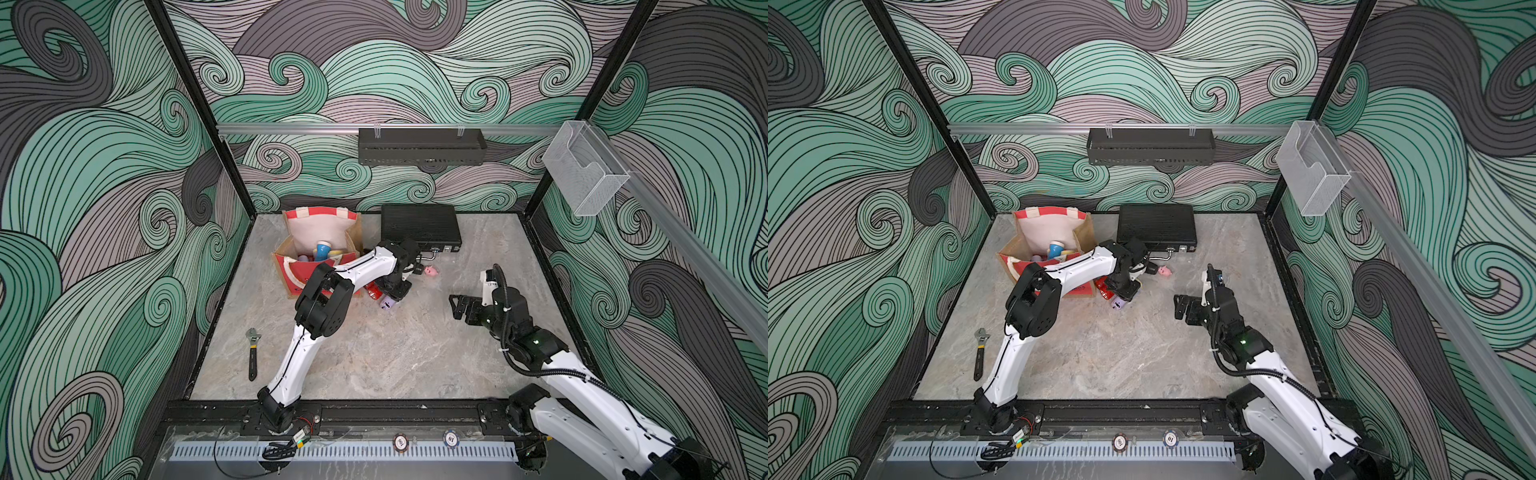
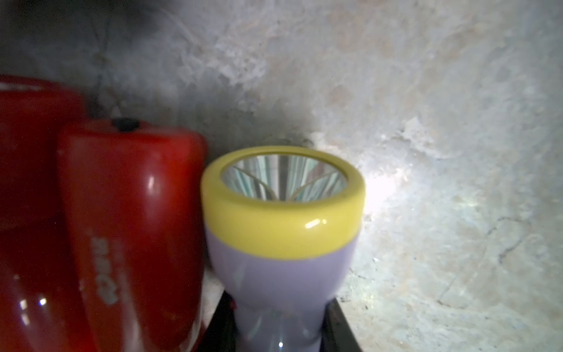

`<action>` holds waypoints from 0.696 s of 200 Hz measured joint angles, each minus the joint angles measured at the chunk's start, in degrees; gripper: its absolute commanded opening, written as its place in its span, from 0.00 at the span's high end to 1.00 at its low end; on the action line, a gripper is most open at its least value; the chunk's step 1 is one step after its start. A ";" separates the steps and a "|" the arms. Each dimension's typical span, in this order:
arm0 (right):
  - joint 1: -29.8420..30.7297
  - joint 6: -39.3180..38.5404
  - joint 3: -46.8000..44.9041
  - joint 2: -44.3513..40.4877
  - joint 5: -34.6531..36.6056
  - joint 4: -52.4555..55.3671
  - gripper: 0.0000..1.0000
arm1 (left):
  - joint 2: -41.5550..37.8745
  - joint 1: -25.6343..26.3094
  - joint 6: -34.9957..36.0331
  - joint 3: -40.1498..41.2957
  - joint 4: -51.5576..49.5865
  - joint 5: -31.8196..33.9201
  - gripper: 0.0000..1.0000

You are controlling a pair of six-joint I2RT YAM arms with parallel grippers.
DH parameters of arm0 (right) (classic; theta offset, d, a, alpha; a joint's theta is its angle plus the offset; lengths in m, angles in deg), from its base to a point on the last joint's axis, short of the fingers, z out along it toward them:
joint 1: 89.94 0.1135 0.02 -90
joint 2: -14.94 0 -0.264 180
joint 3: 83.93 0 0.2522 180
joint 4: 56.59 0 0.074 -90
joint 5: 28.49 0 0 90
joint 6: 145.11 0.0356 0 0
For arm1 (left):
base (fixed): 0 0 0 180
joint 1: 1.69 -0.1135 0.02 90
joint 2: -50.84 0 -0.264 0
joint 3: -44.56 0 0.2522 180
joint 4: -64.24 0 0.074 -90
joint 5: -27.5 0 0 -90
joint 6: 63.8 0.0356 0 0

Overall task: Put the flashlights into the tote bags
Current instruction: Pick up the flashlight from the center of the board.

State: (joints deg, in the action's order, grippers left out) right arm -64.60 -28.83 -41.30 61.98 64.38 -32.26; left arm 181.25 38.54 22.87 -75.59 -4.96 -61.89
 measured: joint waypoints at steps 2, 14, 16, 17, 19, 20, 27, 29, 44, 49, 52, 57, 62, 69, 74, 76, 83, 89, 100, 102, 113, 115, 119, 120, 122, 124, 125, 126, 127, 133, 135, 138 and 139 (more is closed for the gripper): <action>-0.02 -0.04 0.07 -0.04 0.02 0.00 0.00 | 0.00 0.00 0.04 0.02 0.00 -0.02 0.85; -0.17 -0.35 0.35 -0.44 0.13 0.02 0.00 | -0.24 0.00 0.00 0.02 -0.02 -0.17 0.88; -0.22 -0.39 0.37 -0.50 0.13 0.02 0.00 | -0.31 0.00 -0.02 0.04 -0.02 -0.17 0.89; -0.22 -0.37 0.37 -0.52 0.15 0.02 0.00 | -0.35 0.00 0.00 0.04 -0.02 -0.20 0.89; -0.26 -0.39 0.42 -0.61 0.15 0.00 0.00 | -0.42 0.00 0.00 0.04 -0.02 -0.22 0.89; -0.26 -0.39 0.42 -0.68 0.17 0.00 0.00 | -0.50 0.00 -0.02 0.04 -0.02 -0.28 0.90; -0.31 -0.44 0.48 -1.01 0.17 0.02 0.00 | -0.98 0.02 -0.02 0.11 -0.02 -0.50 0.92; -0.31 -0.48 0.48 -1.11 0.17 0.00 0.00 | -1.14 0.02 -0.02 0.15 -0.02 -0.59 0.92; -0.31 -0.63 0.48 -1.84 0.17 0.07 0.00 | -3.15 0.04 -0.02 0.39 -0.07 -1.44 0.96; -0.31 -0.70 0.48 -2.01 0.17 0.07 0.00 | -4.15 0.04 -0.02 0.39 -0.04 -1.68 0.98; -0.31 -0.76 0.48 -2.08 0.17 0.07 0.00 | -4.76 0.04 -0.02 0.39 -0.04 -1.86 1.00; -0.31 -0.81 0.48 -2.16 0.17 0.07 0.00 | -5.90 0.04 -0.02 0.39 0.00 -2.05 1.00; -0.31 -0.83 0.48 -2.21 0.17 0.09 0.00 | -7.19 0.04 0.00 0.37 -0.02 -2.14 1.00; -0.31 -0.90 0.48 -2.21 0.17 0.13 0.00 | -8.81 0.04 0.00 0.26 -0.09 -2.19 1.00; -0.33 -0.96 0.48 -2.19 0.17 0.22 0.00 | -10.05 0.04 -0.02 -0.07 -0.31 -2.19 1.00; -0.33 -0.98 0.48 -2.19 0.17 0.26 0.00 | -10.49 0.04 -0.02 -0.24 -0.37 -2.19 1.00; -0.35 -1.03 0.48 -2.21 0.17 0.44 0.00 | -12.00 0.04 0.00 -1.01 -0.52 -2.08 1.00; -0.37 -1.05 0.48 -2.21 0.17 0.50 0.00 | -13.11 0.04 0.02 -1.77 -0.66 -1.88 1.00; -0.46 -1.11 0.48 -2.21 0.17 0.59 0.00 | -15.02 0.04 0.17 -3.34 -0.92 -1.05 1.00; -0.48 -1.14 0.48 -2.23 0.15 0.61 0.00 | -15.32 0.04 0.20 -3.65 -0.94 -1.05 1.00; -0.50 -1.25 0.48 -2.32 0.13 0.63 0.00 | -17.03 -0.11 0.33 -5.05 -1.11 -0.17 1.00; -0.52 -1.27 0.48 -2.32 0.13 0.66 0.00 | -17.31 -0.13 0.33 -5.27 -1.14 -0.04 1.00; -0.52 -1.27 0.48 -2.32 0.11 0.66 0.00 | -17.88 -0.22 0.35 -5.62 -1.14 0.28 1.00; -0.52 -1.29 0.50 -2.32 0.09 0.66 0.00 | -18.10 -0.28 0.33 -5.73 -1.11 0.37 1.00; -0.52 -1.31 0.52 -2.32 0.07 0.70 0.00 | -18.29 -0.37 0.33 -5.84 -1.14 0.42 1.00; -0.52 -1.36 0.55 -2.32 0.04 0.74 0.00 | -18.60 -0.44 0.33 -6.01 -1.14 0.59 1.00; -0.52 -1.40 0.59 -2.29 0.00 0.79 0.00 | -18.71 -0.44 0.33 -6.08 -1.14 0.61 1.00; -0.52 -1.42 0.61 -2.29 -0.04 0.83 0.00 | -18.97 -0.50 0.33 -6.16 -1.14 0.68 1.00; -0.52 -1.44 0.66 -2.27 -0.11 0.87 0.00 | -19.06 -0.55 0.33 -6.21 -1.14 0.70 1.00; -0.52 -1.49 0.92 -2.19 -0.28 0.98 0.00 | -19.82 -0.81 0.33 -6.51 -1.14 0.81 1.00; -0.52 -1.53 1.05 -2.10 -0.33 1.07 0.00 | -20.11 -0.90 0.31 -6.60 -1.18 0.87 1.00; -0.52 -1.66 1.27 -2.05 -0.37 1.16 0.00 | -20.41 -1.07 0.31 -6.80 -1.25 0.92 1.00; -0.52 -1.66 1.38 -2.01 -0.44 1.18 0.00 | -20.50 -1.11 0.31 -6.84 -1.27 0.94 1.00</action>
State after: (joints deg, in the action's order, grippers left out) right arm -65.12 -30.49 -39.93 59.97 63.95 -31.08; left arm 160.75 37.42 23.18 -82.43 -6.23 -60.95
